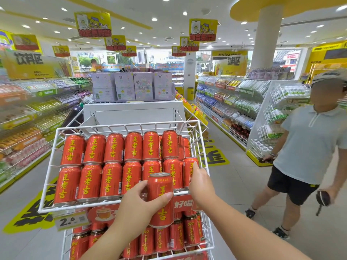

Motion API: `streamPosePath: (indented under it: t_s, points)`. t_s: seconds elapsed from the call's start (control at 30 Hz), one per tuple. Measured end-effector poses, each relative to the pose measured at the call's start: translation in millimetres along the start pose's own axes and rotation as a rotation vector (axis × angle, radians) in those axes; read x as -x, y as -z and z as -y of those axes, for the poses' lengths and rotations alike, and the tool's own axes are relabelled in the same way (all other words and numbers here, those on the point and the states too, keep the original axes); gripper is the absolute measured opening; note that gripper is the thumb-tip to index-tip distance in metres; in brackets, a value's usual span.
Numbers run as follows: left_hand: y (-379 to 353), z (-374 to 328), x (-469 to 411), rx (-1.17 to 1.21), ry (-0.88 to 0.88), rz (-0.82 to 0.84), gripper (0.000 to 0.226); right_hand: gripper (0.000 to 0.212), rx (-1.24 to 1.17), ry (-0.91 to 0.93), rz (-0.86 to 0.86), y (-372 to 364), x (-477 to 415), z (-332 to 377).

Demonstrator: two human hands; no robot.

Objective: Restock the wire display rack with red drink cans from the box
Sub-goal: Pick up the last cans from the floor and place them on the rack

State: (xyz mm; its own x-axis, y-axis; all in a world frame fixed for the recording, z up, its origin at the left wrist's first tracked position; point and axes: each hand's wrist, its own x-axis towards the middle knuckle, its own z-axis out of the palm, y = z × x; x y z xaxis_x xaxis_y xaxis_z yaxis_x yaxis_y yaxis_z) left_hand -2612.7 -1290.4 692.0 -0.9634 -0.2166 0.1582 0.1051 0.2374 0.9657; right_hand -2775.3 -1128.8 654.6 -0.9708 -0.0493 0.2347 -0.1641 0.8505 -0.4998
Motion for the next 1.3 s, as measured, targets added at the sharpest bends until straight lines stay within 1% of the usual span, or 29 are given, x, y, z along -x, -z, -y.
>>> streamPosePath:
  t_s: [0.07, 0.1, 0.13, 0.2, 0.27, 0.3, 0.4, 0.47, 0.57, 0.63, 0.67, 0.73, 0.77, 0.83, 0.87, 0.97, 1.0, 1.03, 1.07, 1.1, 1.13, 1.2, 1.23, 1.27, 1.3]
  points:
    - [-1.4, -5.8, -1.7, -0.005, 0.006, -0.018, 0.042, 0.029, -0.030, 0.008, 0.032, 4.8, 6.6, -2.3]
    - [-1.2, -7.1, -4.7, -0.022, 0.010, -0.038, 0.038, 0.026, -0.043, 0.028, 0.039, 6.7, 9.7, -3.5]
    - [-1.4, -7.7, -8.3, -0.034, 0.010, -0.056, 0.037, 0.027, -0.051, 0.051, 0.043, 9.2, 12.3, -3.8]
    - [-2.8, -11.7, -12.4, -0.062, 0.017, -0.077, 0.031, 0.040, -0.080, 0.092, 0.058, 12.5, 18.9, -4.3]
    - [-4.5, -15.9, -19.1, -0.091, 0.022, -0.093, 0.021, 0.055, -0.116, 0.111, 0.070, 16.0, 23.4, -5.8]
    - [-4.1, -19.4, -23.3, -0.111, 0.017, -0.098, 0.020, 0.061, -0.114, 0.128, 0.077, 17.7, 24.9, -5.7]
    - [-4.3, -24.9, -33.5, -0.093, 0.045, -0.095, 0.025, 0.073, -0.076, 0.171, 0.113, 18.1, 28.4, -11.9]
    - [-5.9, -30.1, -40.6, -0.123, 0.059, -0.125, 0.037, 0.075, -0.070, 0.215, 0.113, 19.7, 33.5, -17.8]
    - [-9.2, -35.9, -53.5, -0.159, 0.054, -0.157, 0.034, 0.076, -0.046, 0.287, 0.108, 25.7, 38.9, -25.9]
    - [-10.8, -38.0, -63.4, -0.169, 0.061, -0.175, 0.036, 0.081, -0.036, 0.316, 0.150, 29.4, 42.7, -31.7]
    - [-11.9, -39.1, -69.3, -0.173, 0.074, -0.180, 0.044, 0.083, -0.027, 0.331, 0.168, 30.5, 44.3, -34.7]
    - [-17.6, -44.3, -79.0, -0.201, 0.071, -0.198, 0.071, 0.085, 0.011, 0.374, 0.173, 33.4, 47.1, -40.2]
    - [-21.1, -47.8, -83.7, -0.219, 0.071, -0.208, 0.074, 0.087, 0.039, 0.402, 0.166, 35.3, 48.4, -42.6]
    - [-29.3, -52.1, -93.1, -0.235, 0.079, -0.214, 0.059, 0.088, 0.096, 0.461, 0.159, 40.7, 51.2, -47.3]
    - [-33.9, -54.5, -98.3, -0.251, 0.080, -0.231, 0.057, 0.089, 0.116, 0.488, 0.160, 44.2, 52.1, -49.8]
    - [-50.2, -60.8, -116.0, -0.277, 0.080, -0.259, 0.078, 0.089, 0.156, 0.548, 0.178, 58.5, 55.1, -58.5]
    - [-55.3, -62.5, -121.7, -0.275, 0.088, -0.262, 0.070, 0.090, 0.166, 0.564, 0.182, 62.5, 56.0, -61.9]
    - [-60.7, -64.5, -127.6, -0.291, 0.091, -0.265, 0.052, 0.090, 0.172, 0.575, 0.188, 66.6, 56.7, -65.5]
    - [-65.7, -66.3, -133.6, -0.305, 0.097, -0.261, 0.040, 0.089, 0.173, 0.584, 0.193, 70.0, 56.6, -69.6]
    - [-72.7, -67.8, -139.8, -0.320, 0.094, -0.264, 0.037, 0.089, 0.171, 0.591, 0.195, 73.3, 56.2, -73.6]
    - [-78.5, -69.0, -145.6, -0.331, 0.089, -0.266, 0.042, 0.089, 0.168, 0.596, 0.196, 76.1, 55.1, -77.6]
    - [-88.5, -70.0, -158.1, -0.365, 0.085, -0.281, 0.071, 0.090, 0.160, 0.599, 0.204, 80.4, 52.4, -85.8]
    - [-92.8, -70.3, -165.1, -0.387, 0.082, -0.292, 0.079, 0.091, 0.154, 0.597, 0.206, 81.6, 50.5, -90.0]
    - [-96.8, -70.1, -173.1, -0.405, 0.082, -0.300, 0.082, 0.092, 0.147, 0.596, 0.205, 82.5, 48.4, -94.4]
    - [-101.6, -72.9, -178.8, -0.412, 0.081, -0.298, 0.079, 0.093, 0.141, 0.598, 0.203, 83.5, 46.3, -98.3]
